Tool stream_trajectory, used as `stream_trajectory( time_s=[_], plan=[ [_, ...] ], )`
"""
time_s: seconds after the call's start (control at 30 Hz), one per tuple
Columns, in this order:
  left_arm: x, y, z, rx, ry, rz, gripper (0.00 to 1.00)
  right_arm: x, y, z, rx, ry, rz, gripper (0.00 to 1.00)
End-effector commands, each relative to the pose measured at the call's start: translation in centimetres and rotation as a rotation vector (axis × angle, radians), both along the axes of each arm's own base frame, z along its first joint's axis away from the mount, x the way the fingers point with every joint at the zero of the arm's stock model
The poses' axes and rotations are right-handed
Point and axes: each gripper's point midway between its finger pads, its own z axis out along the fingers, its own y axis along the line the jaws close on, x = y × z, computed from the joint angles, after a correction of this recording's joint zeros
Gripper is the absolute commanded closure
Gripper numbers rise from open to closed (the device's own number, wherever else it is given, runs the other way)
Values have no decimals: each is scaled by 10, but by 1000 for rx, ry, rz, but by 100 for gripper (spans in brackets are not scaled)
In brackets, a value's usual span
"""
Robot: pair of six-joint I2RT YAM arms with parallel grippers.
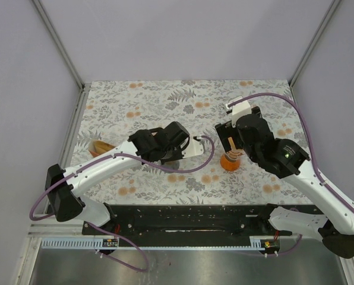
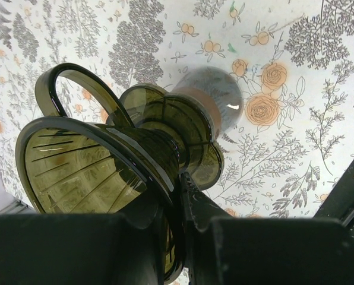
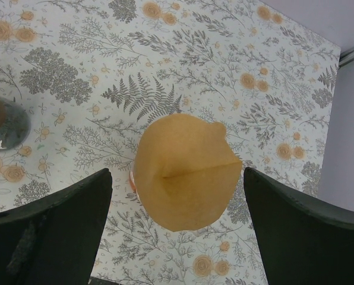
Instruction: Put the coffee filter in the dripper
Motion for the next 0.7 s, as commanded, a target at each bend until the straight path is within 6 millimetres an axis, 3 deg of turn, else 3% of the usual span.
stream_trajectory(
  time_s=[0.0,0.3,0.4,0.5,0.67],
  plan=[
    [5,-4,-6,2,-24,8,100,5,-2,1,-7,-19,-17,1],
    [13,-1,-14,28,-55,25,100,4,2,-3,-9,-11,5,1],
    [12,-1,-17,36,-50,25,94,4,1,-5,-10,-9,5,1],
    [12,0,-18,38,-49,24,81,3,2,-4,-5,-10,7,1],
    [9,0,-9,12,-49,15,46,2,3,-5,-4,-5,13,0]
  ],
)
